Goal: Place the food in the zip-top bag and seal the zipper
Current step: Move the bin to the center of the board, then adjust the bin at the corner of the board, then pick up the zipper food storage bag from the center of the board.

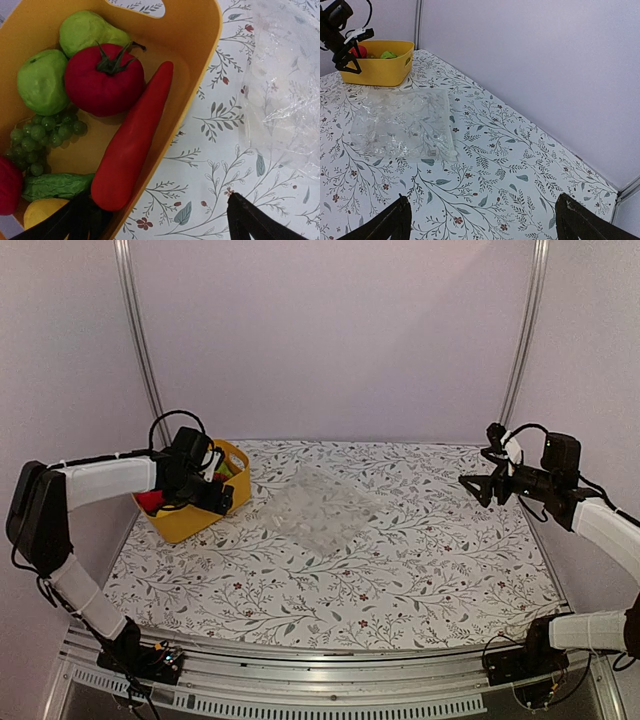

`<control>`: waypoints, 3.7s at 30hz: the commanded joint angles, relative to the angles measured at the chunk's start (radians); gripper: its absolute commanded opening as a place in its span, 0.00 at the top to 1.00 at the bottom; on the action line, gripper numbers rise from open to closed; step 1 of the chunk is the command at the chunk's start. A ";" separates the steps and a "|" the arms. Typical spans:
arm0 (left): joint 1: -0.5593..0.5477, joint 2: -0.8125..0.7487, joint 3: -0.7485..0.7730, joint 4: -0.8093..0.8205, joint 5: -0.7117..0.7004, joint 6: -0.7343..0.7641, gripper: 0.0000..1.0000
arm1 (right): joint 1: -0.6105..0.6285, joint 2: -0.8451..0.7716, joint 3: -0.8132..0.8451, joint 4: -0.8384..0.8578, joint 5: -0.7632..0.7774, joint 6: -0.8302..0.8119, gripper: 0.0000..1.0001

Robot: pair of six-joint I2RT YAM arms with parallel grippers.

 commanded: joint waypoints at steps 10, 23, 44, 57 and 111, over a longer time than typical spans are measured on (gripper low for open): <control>-0.117 0.094 0.167 -0.195 0.149 -0.104 0.19 | -0.007 -0.014 0.013 -0.062 -0.039 -0.048 0.01; -0.422 0.136 0.210 -0.094 0.275 -0.327 0.15 | -0.006 0.020 0.014 -0.066 -0.038 -0.047 0.03; -0.589 -0.019 0.258 -0.207 0.196 -0.187 0.04 | -0.005 -0.010 0.016 -0.107 -0.098 -0.080 0.04; -0.666 -0.194 -0.022 -0.260 0.083 -0.133 0.23 | 0.209 0.079 0.107 -0.330 -0.029 -0.315 0.25; -0.698 -0.378 -0.269 0.797 -0.110 -0.090 0.16 | 0.415 0.088 0.707 -0.881 -0.147 -0.107 1.00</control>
